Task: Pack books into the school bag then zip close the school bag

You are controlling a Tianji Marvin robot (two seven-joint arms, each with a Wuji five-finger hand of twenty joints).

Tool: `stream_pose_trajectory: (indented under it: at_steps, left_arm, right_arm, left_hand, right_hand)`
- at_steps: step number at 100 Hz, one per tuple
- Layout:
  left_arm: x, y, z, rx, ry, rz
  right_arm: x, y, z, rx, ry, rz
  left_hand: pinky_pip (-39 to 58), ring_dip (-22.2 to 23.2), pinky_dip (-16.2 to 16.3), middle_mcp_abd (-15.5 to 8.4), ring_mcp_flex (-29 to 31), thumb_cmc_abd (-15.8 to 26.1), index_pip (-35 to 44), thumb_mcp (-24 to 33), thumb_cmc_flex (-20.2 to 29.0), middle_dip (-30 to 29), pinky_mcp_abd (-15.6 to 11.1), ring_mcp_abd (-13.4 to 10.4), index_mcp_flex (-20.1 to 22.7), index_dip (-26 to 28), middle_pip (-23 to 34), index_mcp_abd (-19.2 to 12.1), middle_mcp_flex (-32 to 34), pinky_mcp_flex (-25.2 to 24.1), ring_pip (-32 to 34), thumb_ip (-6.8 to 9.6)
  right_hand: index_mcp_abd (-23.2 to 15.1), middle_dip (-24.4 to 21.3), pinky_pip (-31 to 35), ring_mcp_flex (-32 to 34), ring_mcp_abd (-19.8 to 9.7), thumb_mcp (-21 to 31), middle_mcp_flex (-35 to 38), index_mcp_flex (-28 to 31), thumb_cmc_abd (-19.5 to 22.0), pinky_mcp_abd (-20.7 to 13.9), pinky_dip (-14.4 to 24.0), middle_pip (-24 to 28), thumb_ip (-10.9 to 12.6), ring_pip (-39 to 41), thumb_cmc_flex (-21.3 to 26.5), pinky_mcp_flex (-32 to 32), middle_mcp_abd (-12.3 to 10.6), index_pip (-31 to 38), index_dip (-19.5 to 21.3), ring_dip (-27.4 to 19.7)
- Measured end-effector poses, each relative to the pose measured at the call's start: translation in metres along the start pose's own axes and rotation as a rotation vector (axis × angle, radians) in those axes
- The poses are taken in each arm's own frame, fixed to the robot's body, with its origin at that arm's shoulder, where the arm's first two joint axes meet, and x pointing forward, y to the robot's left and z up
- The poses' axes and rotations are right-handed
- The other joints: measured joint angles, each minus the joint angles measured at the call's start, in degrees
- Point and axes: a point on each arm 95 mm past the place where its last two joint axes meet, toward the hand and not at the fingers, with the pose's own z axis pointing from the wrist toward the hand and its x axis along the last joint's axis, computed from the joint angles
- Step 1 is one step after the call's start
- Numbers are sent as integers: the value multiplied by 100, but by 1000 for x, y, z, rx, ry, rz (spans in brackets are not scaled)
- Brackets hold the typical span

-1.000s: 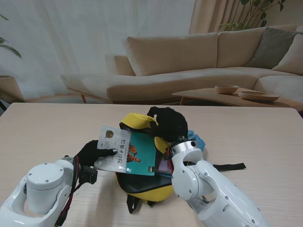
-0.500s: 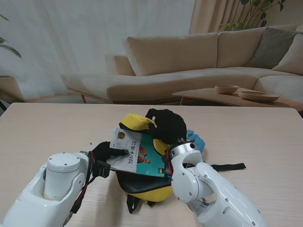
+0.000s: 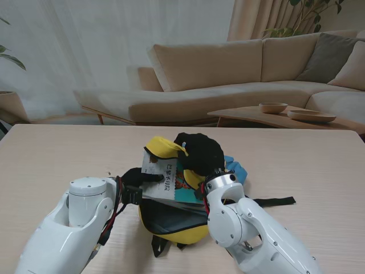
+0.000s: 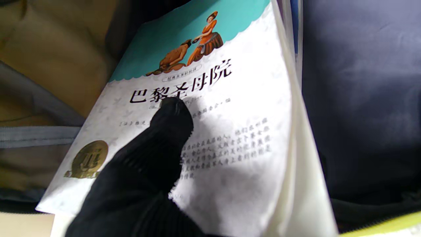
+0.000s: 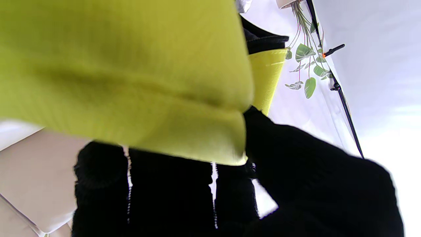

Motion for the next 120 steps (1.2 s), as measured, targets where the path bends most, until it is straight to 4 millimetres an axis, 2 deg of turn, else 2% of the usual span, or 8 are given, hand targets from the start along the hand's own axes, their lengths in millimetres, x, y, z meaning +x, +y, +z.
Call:
stream_pose_trajectory:
  at_steps: [80, 94, 120]
  left_arm:
    - [12, 12, 42, -57, -147, 18]
    - [13, 16, 43, -53, -189, 22]
    - [12, 18, 40, -44, -185, 24]
  right_arm:
    - [-1, -3, -5, 37, 4, 35]
    - [-1, -2, -5, 38, 4, 35]
    - [-2, 0, 1, 4, -20, 20]
  left_hand:
    - [0, -15, 0, -5, -138, 0, 162, 0, 54, -10, -36, -1, -93, 80, 45, -101, -173, -56, -67, 0]
    - [1, -56, 0, -13, -139, 0, 558, 0, 63, -13, -42, -1, -302, -176, 45, -103, -213, -56, -98, 0]
    - [1, -81, 0, -17, -139, 16, 871, 0, 64, -71, -48, -1, -426, -741, 45, -104, -221, -56, -104, 0]
  right_hand:
    - [28, 0, 0, -1, 0, -1, 0, 0, 24, 0, 1, 0, 0, 0, 0, 0, 1, -54, 134, 49]
    - [29, 0, 0, -1, 0, -1, 0, 0, 25, 0, 1, 0, 0, 0, 0, 0, 1, -55, 135, 50]
    - [29, 6, 0, -1, 0, -1, 0, 0, 25, 0, 1, 0, 0, 1, 0, 0, 1, -55, 137, 50]
